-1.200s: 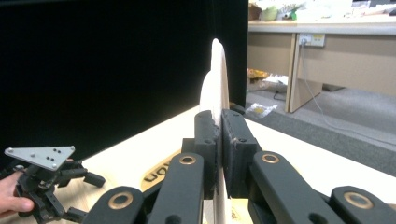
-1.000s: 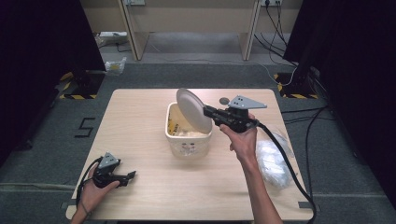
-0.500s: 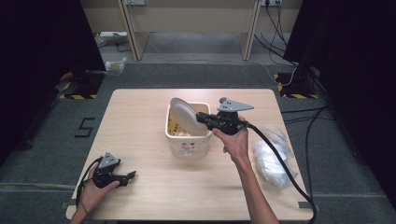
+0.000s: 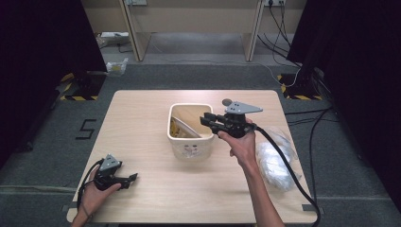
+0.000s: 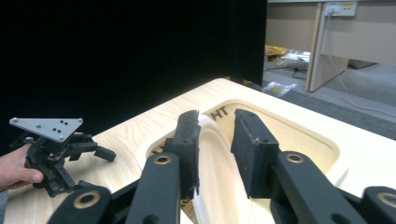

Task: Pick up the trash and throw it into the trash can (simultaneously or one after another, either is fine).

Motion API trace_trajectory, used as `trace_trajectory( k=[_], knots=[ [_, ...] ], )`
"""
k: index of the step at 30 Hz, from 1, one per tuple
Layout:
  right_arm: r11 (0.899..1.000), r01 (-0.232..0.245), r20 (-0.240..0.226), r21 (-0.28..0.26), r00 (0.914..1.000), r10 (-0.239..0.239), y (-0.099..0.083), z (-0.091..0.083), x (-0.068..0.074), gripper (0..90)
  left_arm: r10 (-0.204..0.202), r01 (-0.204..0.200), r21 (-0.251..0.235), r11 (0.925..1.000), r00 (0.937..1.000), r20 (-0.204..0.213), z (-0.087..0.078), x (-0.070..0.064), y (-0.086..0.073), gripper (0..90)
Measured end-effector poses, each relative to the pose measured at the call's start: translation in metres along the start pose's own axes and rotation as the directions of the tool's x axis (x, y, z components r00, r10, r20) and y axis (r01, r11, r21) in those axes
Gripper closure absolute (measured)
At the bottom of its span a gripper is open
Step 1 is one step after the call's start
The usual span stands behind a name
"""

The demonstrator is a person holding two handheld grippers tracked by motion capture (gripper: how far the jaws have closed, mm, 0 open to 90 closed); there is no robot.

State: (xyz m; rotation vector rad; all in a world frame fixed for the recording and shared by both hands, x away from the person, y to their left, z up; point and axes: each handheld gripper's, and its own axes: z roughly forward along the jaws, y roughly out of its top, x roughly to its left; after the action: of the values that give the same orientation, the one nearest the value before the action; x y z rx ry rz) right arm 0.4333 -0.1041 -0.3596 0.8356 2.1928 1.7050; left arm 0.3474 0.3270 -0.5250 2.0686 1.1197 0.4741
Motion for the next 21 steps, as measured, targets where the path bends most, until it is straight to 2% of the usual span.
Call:
trace_trajectory(
  k=[1, 4, 8, 9, 12, 13, 17, 21],
  knots=[
    [1.0, -0.004, 0.004, -0.001, 1.0, 0.004, 0.0, -0.002, -0.001, 69.0, -0.001, 0.001, -0.001, 1.0, 1.0, 0.0, 0.0, 0.0, 0.0, 13.2],
    [0.999, 0.024, 0.062, 0.023, 0.9977, -0.026, 0.0, -0.011, -0.002, 62.8, 0.001, -0.001, 0.001, 1.0, 1.0, 0.0, 0.0, 0.0, 0.0, 13.2],
    [1.0, 0.021, 0.092, 0.016, 0.9955, -0.022, -0.001, -0.023, -0.004, 56.8, -0.002, 0.002, -0.002, 1.0, 1.0, 0.0, 0.0, 0.0, 0.0, 13.2],
    [1.0, 0.015, 0.113, 0.014, 0.9935, -0.016, -0.003, -0.03, -0.007, 55.0, -0.002, 0.002, -0.001, 1.0, 1.0, 0.0, 0.0, 0.0, 0.0, 13.2],
    [1.0, 0.004, 0.124, 0.004, 0.9923, -0.004, -0.005, -0.036, -0.01, 52.1, 0.0, 0.0, -0.002, 1.0, 1.0, 0.0, 0.0, 0.0, 0.0, 13.2],
    [1.0, -0.012, 0.141, -0.004, 0.99, 0.013, -0.007, -0.042, -0.013, 48.9, -0.002, 0.002, -0.001, 1.0, 1.0, 0.0, 0.0, 0.0, 0.0, 13.2],
    [0.999, -0.031, 0.154, -0.017, 0.9874, 0.034, -0.011, -0.051, -0.017, 47.0, -0.002, 0.002, -0.001, 1.0, 1.0, 0.0, 0.0, 0.0, 0.0, 13.2],
    [1.0, -0.02, 0.222, -0.007, 0.9749, 0.021, -0.016, -0.065, -0.022, 44.0, -0.002, 0.002, -0.002, 1.0, 1.0, 0.0, 0.0, 0.0, 0.0, 13.2]
  ],
)
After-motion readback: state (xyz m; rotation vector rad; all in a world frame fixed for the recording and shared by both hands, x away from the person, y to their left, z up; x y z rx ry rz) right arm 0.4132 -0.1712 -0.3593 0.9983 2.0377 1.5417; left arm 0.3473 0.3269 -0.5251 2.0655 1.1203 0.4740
